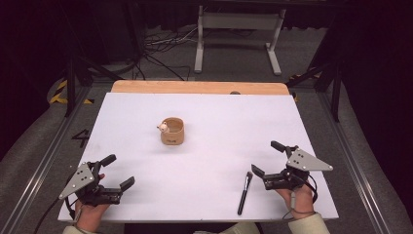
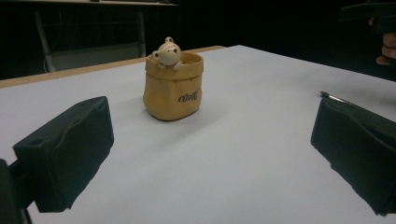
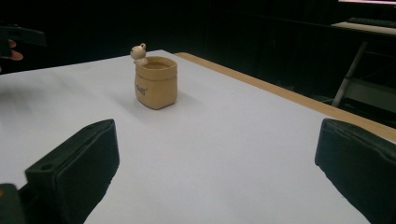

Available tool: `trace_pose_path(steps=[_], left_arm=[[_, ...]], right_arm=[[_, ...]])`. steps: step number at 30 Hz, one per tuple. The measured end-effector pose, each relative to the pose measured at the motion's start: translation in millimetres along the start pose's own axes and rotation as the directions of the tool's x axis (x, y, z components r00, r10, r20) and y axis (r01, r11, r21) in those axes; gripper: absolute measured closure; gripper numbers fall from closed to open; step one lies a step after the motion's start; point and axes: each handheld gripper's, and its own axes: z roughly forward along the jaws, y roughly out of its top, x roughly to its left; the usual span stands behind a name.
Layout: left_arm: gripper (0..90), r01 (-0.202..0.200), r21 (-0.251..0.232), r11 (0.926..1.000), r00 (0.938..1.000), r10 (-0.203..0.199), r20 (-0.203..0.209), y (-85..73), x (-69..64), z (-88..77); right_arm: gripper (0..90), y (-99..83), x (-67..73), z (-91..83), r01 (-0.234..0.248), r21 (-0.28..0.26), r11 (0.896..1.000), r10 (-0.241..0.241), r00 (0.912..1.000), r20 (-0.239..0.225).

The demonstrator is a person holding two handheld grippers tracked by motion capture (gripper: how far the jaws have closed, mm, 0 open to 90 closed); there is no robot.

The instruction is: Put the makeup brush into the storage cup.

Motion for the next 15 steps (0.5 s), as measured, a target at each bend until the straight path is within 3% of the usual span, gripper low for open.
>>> trace_pose_path(steps=[6, 8, 11, 15], left_arm=[[0.0, 0.007, 0.009, 0.9999, 1.0, -0.007, 0.0, 0.6, -1.5, 0.5], [0.0, -0.001, 0.013, 0.9999, 1.0, 0.001, 0.001, 0.9, -1.5, 0.4], [0.0, -0.001, 0.013, 0.9999, 1.0, 0.001, 0.0, 1.0, -1.4, 0.3], [0.0, 0.007, 0.012, 0.9999, 1.0, -0.007, 0.0, 0.8, -1.5, 0.1]], right_arm=[[0.9, 22.0, 0.8, 6.8, -0.01, 0.122, 0.993, 0.013, 0.9996, -0.025], [1.5, 29.7, 0.1, 10.4, -0.042, 0.185, 0.982, 0.051, 0.9978, -0.043], [2.6, 34.7, -0.1, 13.4, -0.054, 0.232, 0.971, 0.066, 0.9968, -0.045], [2.8, 39.0, -0.9, 19.8, -0.067, 0.322, 0.944, 0.081, 0.9963, -0.029]])
